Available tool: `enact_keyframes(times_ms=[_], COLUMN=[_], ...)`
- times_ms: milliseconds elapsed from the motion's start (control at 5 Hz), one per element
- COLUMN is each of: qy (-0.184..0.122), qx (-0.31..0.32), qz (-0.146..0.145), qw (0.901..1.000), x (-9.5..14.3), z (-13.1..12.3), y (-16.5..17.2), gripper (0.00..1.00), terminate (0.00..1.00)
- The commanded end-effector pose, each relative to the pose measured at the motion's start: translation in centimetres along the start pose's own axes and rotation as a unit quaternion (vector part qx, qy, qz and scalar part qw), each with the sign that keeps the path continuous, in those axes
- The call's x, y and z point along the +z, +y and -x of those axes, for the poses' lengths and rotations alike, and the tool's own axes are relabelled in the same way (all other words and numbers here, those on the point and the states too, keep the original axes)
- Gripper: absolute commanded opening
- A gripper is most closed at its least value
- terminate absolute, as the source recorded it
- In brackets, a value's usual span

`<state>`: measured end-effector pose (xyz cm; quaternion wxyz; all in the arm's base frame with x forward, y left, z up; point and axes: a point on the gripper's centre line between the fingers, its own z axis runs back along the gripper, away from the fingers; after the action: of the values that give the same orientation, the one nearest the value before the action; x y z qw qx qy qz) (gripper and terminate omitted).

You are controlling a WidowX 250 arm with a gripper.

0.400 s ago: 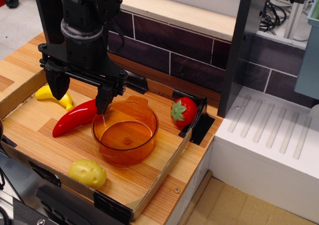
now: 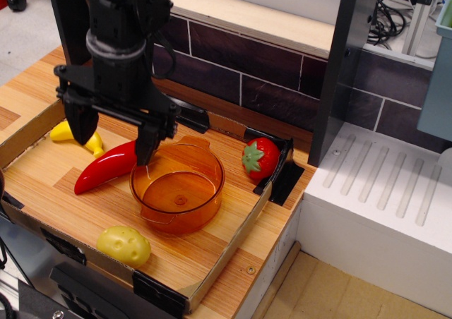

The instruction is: Put banana in pot

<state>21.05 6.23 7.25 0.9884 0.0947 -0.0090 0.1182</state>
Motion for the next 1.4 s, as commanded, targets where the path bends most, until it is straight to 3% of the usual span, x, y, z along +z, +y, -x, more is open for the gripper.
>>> enact_keyframes(times_ms=[0, 200, 400, 600, 800, 1000, 1200], qy=[-0.048, -0.073, -0.084, -0.086, -0.064, -0.022, -0.008], qx=[0.159, 0.260, 0.356, 0.462, 0.540, 0.582, 0.607], qz=[0.085, 0.108, 0.097, 0.080, 0.064, 0.038, 0.038], qw=[0.9824, 0.9569, 0.9255, 0.8788, 0.8370, 0.8120, 0.7941], x=[4.5, 4.7, 3.4, 1.2, -0.3, -2.4, -3.9], z=[-0.9, -2.1, -3.3, -3.5, -3.5, -3.4, -3.7], y=[3.1, 5.0, 6.5, 7.6, 8.3, 8.6, 9.2], gripper=[1.00, 1.00, 1.00, 1.00, 1.00, 1.00, 1.00], terminate=[0.00, 0.00, 0.00, 0.00, 0.00, 0.00, 0.00])
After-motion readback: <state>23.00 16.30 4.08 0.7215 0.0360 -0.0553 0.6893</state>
